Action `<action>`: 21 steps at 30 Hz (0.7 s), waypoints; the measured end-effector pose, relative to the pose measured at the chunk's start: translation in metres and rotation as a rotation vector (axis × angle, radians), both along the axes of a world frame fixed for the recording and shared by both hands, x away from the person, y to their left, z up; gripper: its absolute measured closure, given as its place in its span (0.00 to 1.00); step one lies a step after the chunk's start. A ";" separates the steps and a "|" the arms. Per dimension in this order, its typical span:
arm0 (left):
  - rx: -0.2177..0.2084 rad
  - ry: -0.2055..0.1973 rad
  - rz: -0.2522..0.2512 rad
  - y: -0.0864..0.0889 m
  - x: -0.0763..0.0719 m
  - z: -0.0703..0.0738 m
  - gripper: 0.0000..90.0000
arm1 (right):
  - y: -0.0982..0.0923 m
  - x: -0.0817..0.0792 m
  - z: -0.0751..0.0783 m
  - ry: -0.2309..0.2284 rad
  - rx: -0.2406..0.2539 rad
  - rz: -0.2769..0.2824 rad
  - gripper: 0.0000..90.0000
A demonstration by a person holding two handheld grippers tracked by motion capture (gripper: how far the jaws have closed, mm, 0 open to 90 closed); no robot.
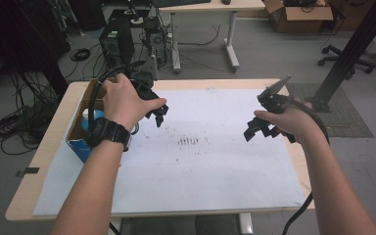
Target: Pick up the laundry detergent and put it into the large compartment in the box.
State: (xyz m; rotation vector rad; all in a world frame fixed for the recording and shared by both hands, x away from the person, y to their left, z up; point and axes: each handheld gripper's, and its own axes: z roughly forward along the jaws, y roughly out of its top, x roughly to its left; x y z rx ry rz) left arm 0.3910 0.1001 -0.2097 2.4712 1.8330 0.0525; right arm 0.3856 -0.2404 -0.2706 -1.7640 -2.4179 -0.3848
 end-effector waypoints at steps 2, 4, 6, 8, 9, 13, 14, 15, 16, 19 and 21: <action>-0.019 0.004 -0.022 -0.007 -0.001 -0.004 0.06 | -0.001 -0.001 0.000 0.001 0.000 -0.002 0.04; -0.023 0.005 -0.026 -0.010 -0.001 -0.006 0.06 | -0.002 -0.001 0.000 -0.002 0.000 -0.001 0.04; -0.026 0.005 -0.035 -0.014 -0.001 -0.009 0.06 | -0.003 -0.002 0.000 0.001 0.000 -0.009 0.04; -0.028 0.005 -0.036 -0.016 -0.001 -0.012 0.06 | -0.003 -0.002 0.000 -0.001 0.004 -0.006 0.04; -0.026 0.008 -0.042 -0.019 -0.001 -0.016 0.06 | -0.004 -0.003 0.000 -0.001 0.000 -0.007 0.04; -0.026 0.013 -0.051 -0.024 -0.002 -0.022 0.06 | -0.005 -0.004 0.001 -0.001 0.000 -0.012 0.04; -0.026 0.016 -0.055 -0.025 -0.002 -0.023 0.06 | -0.005 -0.004 0.001 -0.001 -0.002 -0.010 0.04; -0.025 0.014 -0.057 -0.027 -0.002 -0.024 0.06 | -0.005 -0.004 0.001 -0.003 -0.002 -0.012 0.04; -0.025 0.014 -0.057 -0.027 -0.002 -0.024 0.06 | -0.005 -0.004 0.001 -0.003 -0.002 -0.012 0.04; -0.023 0.016 -0.065 -0.029 -0.002 -0.027 0.06 | -0.005 -0.005 0.002 -0.001 -0.002 -0.010 0.04; -0.023 0.015 -0.063 -0.030 -0.002 -0.027 0.06 | -0.006 -0.005 0.002 -0.002 -0.001 -0.012 0.04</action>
